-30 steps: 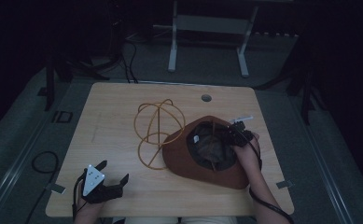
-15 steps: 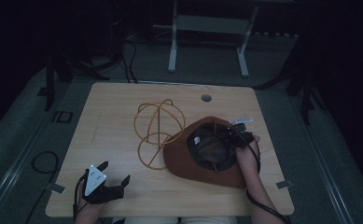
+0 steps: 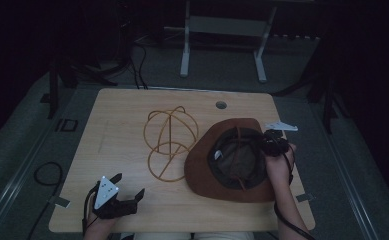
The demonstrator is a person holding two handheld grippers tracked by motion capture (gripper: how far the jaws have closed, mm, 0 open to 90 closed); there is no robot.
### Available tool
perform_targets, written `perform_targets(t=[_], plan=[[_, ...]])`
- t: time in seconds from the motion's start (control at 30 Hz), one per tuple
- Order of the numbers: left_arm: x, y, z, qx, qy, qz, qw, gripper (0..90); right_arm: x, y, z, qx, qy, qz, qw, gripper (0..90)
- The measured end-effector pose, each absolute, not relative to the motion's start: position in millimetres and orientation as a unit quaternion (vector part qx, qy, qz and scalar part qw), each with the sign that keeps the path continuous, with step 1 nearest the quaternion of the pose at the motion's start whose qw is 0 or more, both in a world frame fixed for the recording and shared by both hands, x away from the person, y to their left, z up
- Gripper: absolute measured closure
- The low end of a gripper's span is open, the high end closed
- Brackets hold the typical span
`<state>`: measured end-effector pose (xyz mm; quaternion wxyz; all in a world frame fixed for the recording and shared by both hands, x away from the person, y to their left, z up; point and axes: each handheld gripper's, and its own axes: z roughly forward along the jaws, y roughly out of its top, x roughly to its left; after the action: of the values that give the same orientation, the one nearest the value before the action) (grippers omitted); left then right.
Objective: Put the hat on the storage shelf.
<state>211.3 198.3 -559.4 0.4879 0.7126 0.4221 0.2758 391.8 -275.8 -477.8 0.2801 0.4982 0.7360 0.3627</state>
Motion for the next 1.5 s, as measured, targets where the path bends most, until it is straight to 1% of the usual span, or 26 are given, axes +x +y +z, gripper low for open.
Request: perform_targets(t=[0.2, 0.3, 0.37, 0.8, 1.03, 1.13, 1.2, 1.33, 1.5], plan=[[214, 181, -545, 0.730, 0.407, 0.254, 0.487, 7.2, 377, -289, -462, 0.495, 0.728, 0.378, 0.287, 84.6], [216, 171, -537, 0.731, 0.401, 0.255, 0.490, 7.2, 373, -295, -457, 0.498, 0.720, 0.387, 0.288, 84.6], [217, 164, -530, 0.733, 0.392, 0.258, 0.493, 9.2, 370, -299, -454, 0.500, 0.716, 0.393, 0.288, 84.6], [240, 108, -491, 0.763, 0.338, 0.253, 0.489, 14.1, 360, -306, -446, 0.499, 0.709, 0.404, 0.292, 84.5], [258, 74, -477, 0.777, 0.317, 0.228, 0.494, 15.2, 356, -308, -445, 0.499, 0.705, 0.409, 0.292, 84.6], [265, 57, -474, 0.785, 0.308, 0.215, 0.492, 15.8, 355, -310, -444, 0.499, 0.704, 0.413, 0.291, 84.6], [268, 46, -473, 0.790, 0.300, 0.223, 0.486, 15.8, 353, -312, -444, 0.500, 0.702, 0.414, 0.291, 84.5], [274, 25, -470, 0.796, 0.283, 0.204, 0.495, 16.0, 351, -313, -442, 0.498, 0.703, 0.418, 0.289, 84.5], [284, -3, -469, 0.801, 0.270, 0.204, 0.495, 16.0, 347, -311, -441, 0.492, 0.705, 0.423, 0.288, 84.5]])
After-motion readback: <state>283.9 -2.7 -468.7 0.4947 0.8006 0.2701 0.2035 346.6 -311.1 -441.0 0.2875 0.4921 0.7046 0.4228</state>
